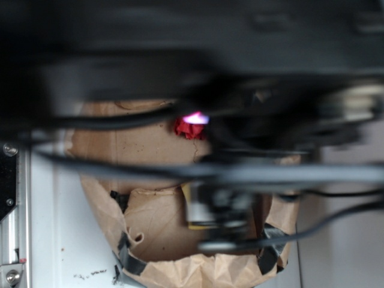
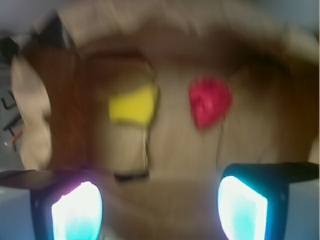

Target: Grab the green sponge.

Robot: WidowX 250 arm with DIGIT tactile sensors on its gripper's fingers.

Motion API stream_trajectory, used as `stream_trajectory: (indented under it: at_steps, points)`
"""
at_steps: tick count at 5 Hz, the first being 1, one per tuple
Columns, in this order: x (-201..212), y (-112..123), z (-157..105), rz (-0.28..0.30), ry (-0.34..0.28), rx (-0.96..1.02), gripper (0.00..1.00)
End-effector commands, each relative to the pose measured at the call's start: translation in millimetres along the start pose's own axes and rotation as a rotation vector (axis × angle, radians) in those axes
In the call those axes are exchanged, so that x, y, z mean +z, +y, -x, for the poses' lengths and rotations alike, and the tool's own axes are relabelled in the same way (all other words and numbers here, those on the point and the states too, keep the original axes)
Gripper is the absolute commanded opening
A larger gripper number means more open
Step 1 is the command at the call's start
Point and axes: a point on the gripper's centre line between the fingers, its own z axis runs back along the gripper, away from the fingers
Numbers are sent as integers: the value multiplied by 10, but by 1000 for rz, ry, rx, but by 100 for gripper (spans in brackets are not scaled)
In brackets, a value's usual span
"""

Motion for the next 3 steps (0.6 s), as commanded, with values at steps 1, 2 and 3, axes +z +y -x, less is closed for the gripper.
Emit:
stream_trajectory:
  at_steps: [1,2,3]
  points:
    - [242,64,-85,-30,-133,-393,100]
    - [415,71,117,7,-142,-444,100]
    - [516,67,231,13,-157,-504,100]
